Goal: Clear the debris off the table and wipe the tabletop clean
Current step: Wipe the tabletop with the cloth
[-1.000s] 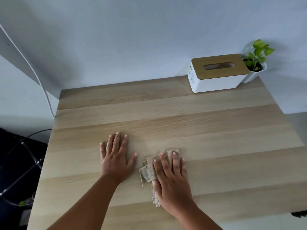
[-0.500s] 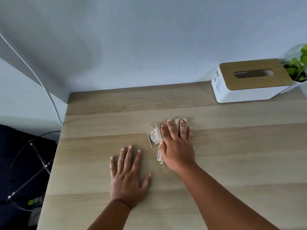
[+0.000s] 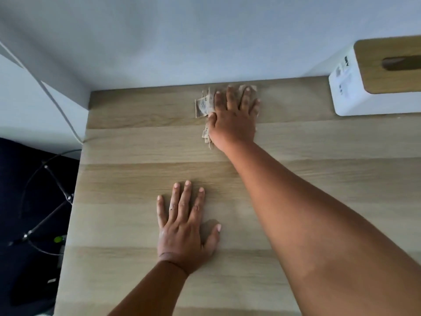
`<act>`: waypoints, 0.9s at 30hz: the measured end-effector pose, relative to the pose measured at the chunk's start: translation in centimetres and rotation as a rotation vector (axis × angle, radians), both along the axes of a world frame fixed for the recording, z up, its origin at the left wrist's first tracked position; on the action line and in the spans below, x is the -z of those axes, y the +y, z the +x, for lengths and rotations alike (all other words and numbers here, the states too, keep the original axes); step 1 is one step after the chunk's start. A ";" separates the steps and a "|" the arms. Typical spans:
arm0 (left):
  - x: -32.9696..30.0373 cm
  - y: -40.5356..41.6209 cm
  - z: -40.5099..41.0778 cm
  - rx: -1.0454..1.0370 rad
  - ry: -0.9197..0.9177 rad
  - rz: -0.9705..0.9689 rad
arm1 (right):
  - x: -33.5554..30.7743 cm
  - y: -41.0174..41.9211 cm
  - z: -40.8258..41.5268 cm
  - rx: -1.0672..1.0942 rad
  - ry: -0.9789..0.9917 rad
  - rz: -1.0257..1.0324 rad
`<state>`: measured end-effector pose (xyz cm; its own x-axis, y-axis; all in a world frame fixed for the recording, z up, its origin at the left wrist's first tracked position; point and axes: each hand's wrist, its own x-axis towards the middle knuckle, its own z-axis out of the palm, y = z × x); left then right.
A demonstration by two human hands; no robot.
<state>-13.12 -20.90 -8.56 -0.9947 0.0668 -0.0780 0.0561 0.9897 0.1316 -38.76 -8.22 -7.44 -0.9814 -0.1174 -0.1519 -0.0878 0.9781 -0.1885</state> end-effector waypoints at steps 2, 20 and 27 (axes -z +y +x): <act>0.0 0.0 0.0 0.002 0.004 0.003 | -0.2 0.0 0.4 -0.045 0.008 -0.007; 0.0 -0.1 -0.1 -0.019 0.036 0.035 | -0.5 10.4 -1.4 0.280 0.023 0.047; -0.2 -0.1 0.0 -0.031 0.014 0.027 | -0.5 6.3 8.1 -0.011 0.052 -0.038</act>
<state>-13.15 -20.96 -8.40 -0.9973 0.0378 -0.0630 0.0275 0.9872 0.1573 -30.70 -1.96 -6.96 -0.9865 -0.1326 -0.0959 -0.1088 0.9693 -0.2207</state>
